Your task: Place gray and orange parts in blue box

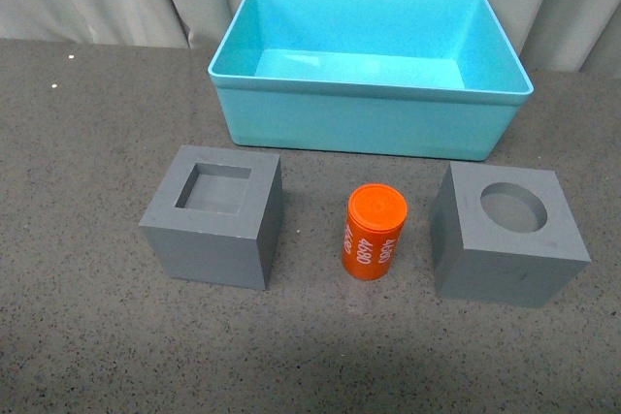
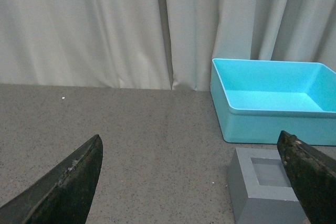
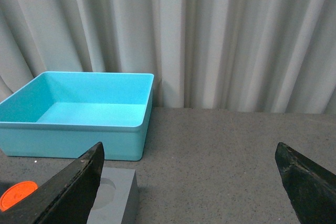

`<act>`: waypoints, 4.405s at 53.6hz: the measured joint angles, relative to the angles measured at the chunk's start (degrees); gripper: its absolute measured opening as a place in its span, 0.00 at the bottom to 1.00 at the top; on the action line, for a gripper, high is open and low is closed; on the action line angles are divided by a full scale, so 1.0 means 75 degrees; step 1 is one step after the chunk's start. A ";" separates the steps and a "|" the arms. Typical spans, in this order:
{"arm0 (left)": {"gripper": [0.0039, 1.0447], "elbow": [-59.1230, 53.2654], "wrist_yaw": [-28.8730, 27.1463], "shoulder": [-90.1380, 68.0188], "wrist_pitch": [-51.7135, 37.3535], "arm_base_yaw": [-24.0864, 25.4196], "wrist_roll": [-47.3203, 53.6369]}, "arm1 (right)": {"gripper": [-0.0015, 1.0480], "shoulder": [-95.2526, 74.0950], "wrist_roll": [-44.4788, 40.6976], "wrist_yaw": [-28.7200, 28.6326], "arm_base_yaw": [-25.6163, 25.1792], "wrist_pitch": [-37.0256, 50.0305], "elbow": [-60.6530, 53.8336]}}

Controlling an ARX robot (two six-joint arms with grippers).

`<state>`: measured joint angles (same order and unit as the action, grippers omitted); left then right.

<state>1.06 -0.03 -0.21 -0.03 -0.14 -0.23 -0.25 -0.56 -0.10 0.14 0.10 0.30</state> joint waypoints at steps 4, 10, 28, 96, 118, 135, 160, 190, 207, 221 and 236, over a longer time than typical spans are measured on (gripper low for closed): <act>0.94 0.0000 0.0000 0.0000 0.0000 0.0000 0.0000 | 0.91 0.0000 0.0000 0.0000 0.0000 0.0000 0.0000; 0.94 0.0000 0.0000 0.0000 0.0000 0.0000 0.0000 | 0.91 0.0000 0.0000 0.0000 0.0000 -0.0003 0.0000; 0.94 0.0000 0.0000 0.0000 0.0000 0.0000 0.0000 | 0.91 0.0000 0.0000 0.0000 0.0000 -0.0003 0.0000; 0.94 0.0000 -0.0012 0.0000 0.0000 0.0000 0.0000 | 0.91 -0.7831 -0.1078 0.1198 0.1207 0.2847 0.1883; 0.94 0.0000 -0.0012 0.0000 0.0000 0.0000 0.0000 | 0.91 -1.1459 0.0353 0.0554 0.1515 0.2168 0.3605; 0.94 0.0000 -0.0012 0.0000 0.0000 0.0000 0.0000 | 0.91 -1.2680 0.0991 0.0481 0.1606 0.1926 0.4366; 0.94 0.0000 -0.0012 0.0000 0.0000 0.0000 0.0000 | 0.31 -1.3161 0.1524 0.0487 0.1766 0.1719 0.4622; 0.94 0.0000 -0.0009 0.0000 0.0000 0.0000 0.0000 | 0.16 -1.0771 0.1512 0.0321 0.1370 0.0868 0.5109; 0.94 0.0000 -0.0012 0.0000 0.0000 0.0000 0.0000 | 0.16 -1.2001 0.1440 0.0251 0.1376 0.1201 0.7201; 0.94 0.0000 -0.0012 0.0000 0.0000 0.0000 0.0000 | 0.16 -1.4190 0.1425 0.0283 0.1556 0.1172 0.8859; 0.94 0.0000 -0.0012 0.0000 0.0000 0.0000 0.0000 | 0.16 -1.5644 0.1562 0.0085 0.1661 0.0577 1.0022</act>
<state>1.06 -0.12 -0.21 -0.03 -0.14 -0.23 -117.58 11.16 0.54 12.60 4.43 75.46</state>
